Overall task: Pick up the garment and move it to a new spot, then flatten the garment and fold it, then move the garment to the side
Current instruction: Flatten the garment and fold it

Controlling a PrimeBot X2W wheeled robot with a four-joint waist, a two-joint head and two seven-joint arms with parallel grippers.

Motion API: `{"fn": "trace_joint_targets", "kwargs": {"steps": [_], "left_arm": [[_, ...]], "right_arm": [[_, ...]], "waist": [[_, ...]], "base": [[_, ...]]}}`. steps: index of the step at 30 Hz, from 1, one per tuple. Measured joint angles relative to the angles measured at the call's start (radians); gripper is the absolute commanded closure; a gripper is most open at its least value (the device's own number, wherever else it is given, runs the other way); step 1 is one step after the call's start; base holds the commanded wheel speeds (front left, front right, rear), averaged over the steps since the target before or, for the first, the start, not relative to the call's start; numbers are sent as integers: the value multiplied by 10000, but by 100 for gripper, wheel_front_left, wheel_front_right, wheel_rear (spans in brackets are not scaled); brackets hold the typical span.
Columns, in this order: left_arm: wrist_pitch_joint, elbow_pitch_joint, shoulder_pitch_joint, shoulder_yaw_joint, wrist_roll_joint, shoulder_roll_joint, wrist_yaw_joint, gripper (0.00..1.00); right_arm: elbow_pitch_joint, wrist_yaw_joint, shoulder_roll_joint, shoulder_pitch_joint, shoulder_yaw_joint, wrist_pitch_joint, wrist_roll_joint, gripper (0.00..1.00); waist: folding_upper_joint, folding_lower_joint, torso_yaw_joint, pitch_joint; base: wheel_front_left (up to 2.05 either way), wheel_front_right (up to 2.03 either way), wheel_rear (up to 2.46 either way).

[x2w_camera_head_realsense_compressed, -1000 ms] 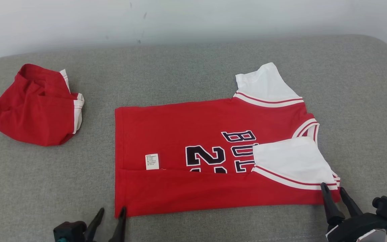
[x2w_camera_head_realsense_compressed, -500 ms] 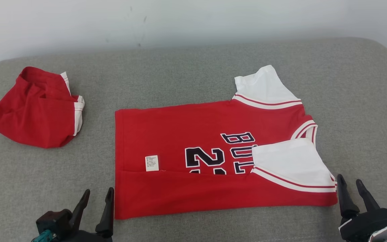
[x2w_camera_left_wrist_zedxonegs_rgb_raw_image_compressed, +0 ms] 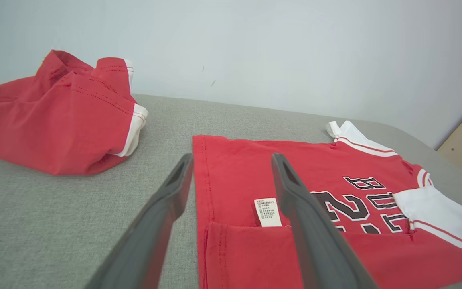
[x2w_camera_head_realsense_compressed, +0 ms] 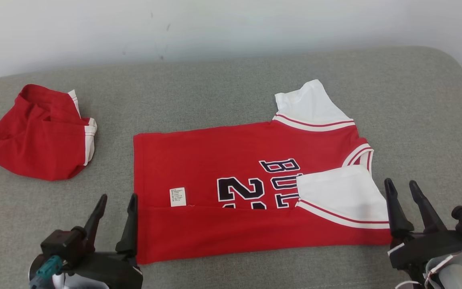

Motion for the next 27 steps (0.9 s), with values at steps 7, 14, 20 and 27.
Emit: {"fn": "trace_joint_targets", "kwargs": {"steps": [7,14,20,27], "left_arm": [[63,-105,-582,-21,230,17,71,0],[445,-159,-1428,-234,307,25,-33,0],[947,35,-2313,-391,364,50,-121,0],[1444,428,-3159,-364,359,84,-203,0]], "right_arm": [[-491,-184,199,-301,58,-25,-393,0],[-548,-186,69,-1131,-44,-27,-502,0],[-393,-169,-217,-2241,-224,27,-506,0],[244,203,-418,-3543,-161,474,-502,0]], "waist": [[0,0,-94,262],[0,0,-126,688],[0,1,-126,1179],[1,2,-78,1866]], "base": [[0,0,0],[0,0,0],[0,0,0],[0,0,0]]}}
